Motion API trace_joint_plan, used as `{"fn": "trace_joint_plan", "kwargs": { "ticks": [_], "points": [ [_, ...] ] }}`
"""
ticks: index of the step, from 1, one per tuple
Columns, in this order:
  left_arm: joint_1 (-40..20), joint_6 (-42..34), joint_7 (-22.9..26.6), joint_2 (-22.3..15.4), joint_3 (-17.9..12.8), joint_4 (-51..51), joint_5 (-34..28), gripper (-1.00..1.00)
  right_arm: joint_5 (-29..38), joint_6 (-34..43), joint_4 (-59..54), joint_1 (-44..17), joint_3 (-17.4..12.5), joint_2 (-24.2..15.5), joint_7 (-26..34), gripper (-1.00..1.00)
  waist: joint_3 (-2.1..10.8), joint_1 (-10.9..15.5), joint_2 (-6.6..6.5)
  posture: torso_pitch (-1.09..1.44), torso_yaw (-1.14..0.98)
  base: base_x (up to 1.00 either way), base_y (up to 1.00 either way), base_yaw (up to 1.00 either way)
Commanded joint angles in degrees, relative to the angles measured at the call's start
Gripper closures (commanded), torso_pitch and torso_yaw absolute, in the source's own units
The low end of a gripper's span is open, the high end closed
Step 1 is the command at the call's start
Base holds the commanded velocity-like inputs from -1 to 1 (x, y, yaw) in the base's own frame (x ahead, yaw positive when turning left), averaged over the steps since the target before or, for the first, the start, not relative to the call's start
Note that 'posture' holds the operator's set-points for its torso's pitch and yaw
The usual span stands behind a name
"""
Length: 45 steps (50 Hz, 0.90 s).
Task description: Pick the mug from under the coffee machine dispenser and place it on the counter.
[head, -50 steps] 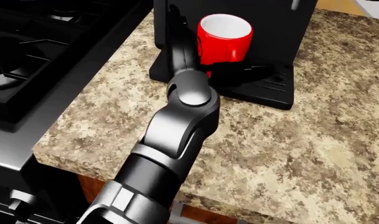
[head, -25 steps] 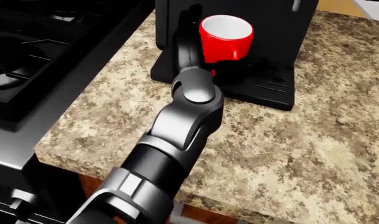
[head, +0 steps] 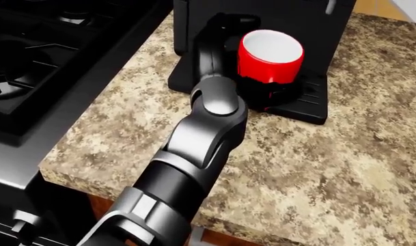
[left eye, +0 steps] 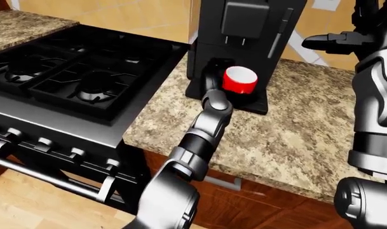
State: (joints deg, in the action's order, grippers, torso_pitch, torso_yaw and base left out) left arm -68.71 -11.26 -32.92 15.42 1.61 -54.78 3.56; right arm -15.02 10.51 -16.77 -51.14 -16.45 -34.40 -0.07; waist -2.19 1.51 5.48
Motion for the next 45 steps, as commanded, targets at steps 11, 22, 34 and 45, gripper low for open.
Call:
{"fn": "trace_joint_plan", "kwargs": {
  "ticks": [11, 22, 34, 45],
  "points": [
    [0.4, 1.4, 10.5, 1.0, 1.2, 9.2, 0.3, 1.00, 0.2, -1.8, 1.4, -2.0, -0.8, -1.2, 0.0, -1.00, 1.58, 0.1, 0.52, 0.00, 0.00, 0.00, 0.00, 0.00],
    [2.0, -0.7, 15.1, -0.9, 1.4, 13.6, -0.8, 1.00, 0.3, -1.5, 1.8, -1.9, -0.7, -1.1, -0.1, -1.00, 1.43, 0.1, 0.49, 0.00, 0.00, 0.00, 0.00, 0.00],
    [5.5, -5.9, 20.6, -4.7, 0.8, 21.4, 0.3, 1.00, 0.4, -1.1, 2.0, -2.1, -0.7, -1.0, -0.1, -1.00, 1.37, 0.0, 0.06, 0.00, 0.00, 0.00, 0.00, 0.00],
    [7.6, -11.2, 24.6, -9.7, -0.7, 28.3, 1.4, 1.00, 0.5, -1.1, 2.1, -2.0, -0.6, -0.9, 0.0, -1.00, 1.37, -0.1, -0.49, 0.00, 0.00, 0.00, 0.00, 0.00]
  ]
}}
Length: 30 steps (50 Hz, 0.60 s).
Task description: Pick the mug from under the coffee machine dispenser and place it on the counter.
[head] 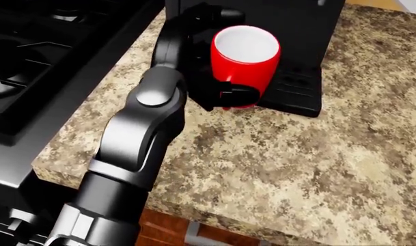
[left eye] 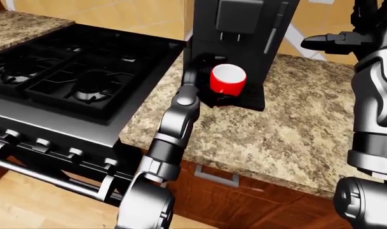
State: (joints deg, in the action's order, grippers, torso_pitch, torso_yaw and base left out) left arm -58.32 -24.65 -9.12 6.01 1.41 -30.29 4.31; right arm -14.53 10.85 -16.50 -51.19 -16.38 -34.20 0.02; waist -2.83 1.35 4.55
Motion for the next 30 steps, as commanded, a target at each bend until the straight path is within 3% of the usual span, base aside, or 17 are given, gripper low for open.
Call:
{"fn": "trace_joint_plan", "kwargs": {
  "ticks": [1, 20, 30],
  "points": [
    [-2.9, 1.9, 1.0, -1.0, -0.8, 4.3, 0.7, 1.00, 0.1, -1.5, 1.7, -1.9, -0.7, -1.1, -0.1, -1.00, 2.00, 0.1, 0.38, 0.00, 0.00, 0.00, 0.00, 0.00],
    [0.3, -0.9, 5.9, -9.5, -4.5, 8.9, 5.1, 1.00, 0.3, -1.7, 1.4, -2.1, -0.6, -1.0, 0.1, -1.00, 2.15, -0.1, -0.77, 0.00, 0.00, 0.00, 0.00, 0.00],
    [5.3, -5.3, 6.6, -12.5, -5.6, 18.8, 6.5, 1.00, 0.2, -1.1, 1.8, -2.4, -0.6, -1.1, 0.0, -1.00, 2.13, -0.2, -1.32, 0.00, 0.00, 0.00, 0.00, 0.00]
  ]
}}
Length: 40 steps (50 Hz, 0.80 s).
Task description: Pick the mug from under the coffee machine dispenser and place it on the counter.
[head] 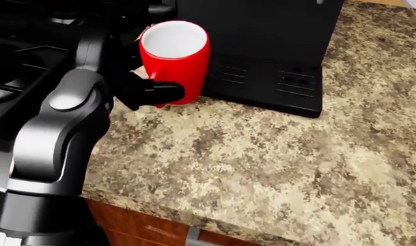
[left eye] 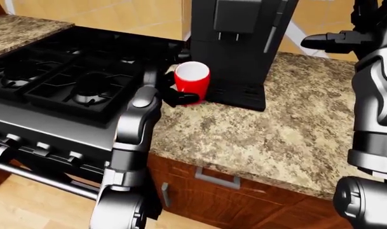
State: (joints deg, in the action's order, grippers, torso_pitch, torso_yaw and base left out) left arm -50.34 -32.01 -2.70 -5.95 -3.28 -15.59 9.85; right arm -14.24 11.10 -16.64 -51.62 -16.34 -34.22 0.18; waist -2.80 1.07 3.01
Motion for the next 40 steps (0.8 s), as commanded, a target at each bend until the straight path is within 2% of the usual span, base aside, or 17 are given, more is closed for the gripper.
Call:
{"fn": "trace_joint_plan", "kwargs": {
  "ticks": [1, 16, 40],
  "points": [
    [-2.3, 1.6, 0.3, -0.8, -1.0, 4.9, 1.1, 1.00, -0.1, -1.2, 2.0, -2.1, -0.7, -1.2, -0.1, -1.00, 2.08, 0.0, 0.17, 0.00, 0.00, 0.00, 0.00, 0.00],
    [6.3, -2.6, 1.1, -3.6, -2.8, 15.2, 1.8, 1.00, 0.0, -1.0, 2.2, -2.1, -0.7, -1.2, -0.1, -1.00, 1.96, -0.1, -0.48, 0.00, 0.00, 0.00, 0.00, 0.00],
    [12.2, -0.9, 1.9, -5.3, -4.7, 18.3, 1.6, 1.00, 0.2, -1.5, 1.7, -2.2, -0.6, -1.2, 0.0, -1.00, 2.02, -0.2, -0.88, 0.00, 0.00, 0.00, 0.00, 0.00]
  ]
}}
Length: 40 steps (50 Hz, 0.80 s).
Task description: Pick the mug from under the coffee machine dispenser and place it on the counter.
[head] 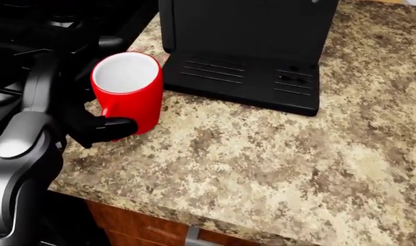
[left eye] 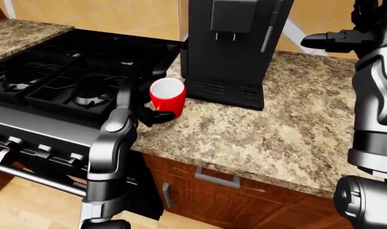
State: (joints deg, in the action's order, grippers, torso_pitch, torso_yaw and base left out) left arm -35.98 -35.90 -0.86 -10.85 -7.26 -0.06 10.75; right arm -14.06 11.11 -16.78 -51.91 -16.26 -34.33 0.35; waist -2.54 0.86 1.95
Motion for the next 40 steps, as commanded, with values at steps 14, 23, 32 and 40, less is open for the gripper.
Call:
{"fn": "trace_joint_plan", "kwargs": {
  "ticks": [14, 23, 32, 40],
  "points": [
    [-0.6, 5.0, 1.8, -1.2, -0.6, 1.7, -1.9, 1.00, -0.1, -0.5, 2.8, -2.1, -0.7, -1.2, -0.3, -1.00, 1.88, 0.0, 0.04, 0.00, 0.00, 0.00, 0.00, 0.00],
    [0.2, 4.7, 2.3, -1.0, -0.9, 2.2, -2.5, 1.00, -0.1, -0.9, 2.6, -1.9, -0.7, -1.1, -0.2, -1.00, 1.97, -0.1, -0.04, 0.00, 0.00, 0.00, 0.00, 0.00],
    [-0.6, 3.4, 2.1, -1.7, -1.5, 2.5, -2.2, 0.57, -0.1, -0.6, 3.0, -1.9, -0.7, -1.1, -0.2, -1.00, 1.95, -0.2, -0.08, 0.00, 0.00, 0.00, 0.00, 0.00],
    [-1.4, 2.5, 2.1, -2.6, -2.0, 2.7, -1.8, 0.03, 0.0, -0.8, 2.6, -2.1, -0.7, -1.1, -0.1, -1.00, 1.85, -0.1, -0.12, 0.00, 0.00, 0.00, 0.00, 0.00]
  ]
}}
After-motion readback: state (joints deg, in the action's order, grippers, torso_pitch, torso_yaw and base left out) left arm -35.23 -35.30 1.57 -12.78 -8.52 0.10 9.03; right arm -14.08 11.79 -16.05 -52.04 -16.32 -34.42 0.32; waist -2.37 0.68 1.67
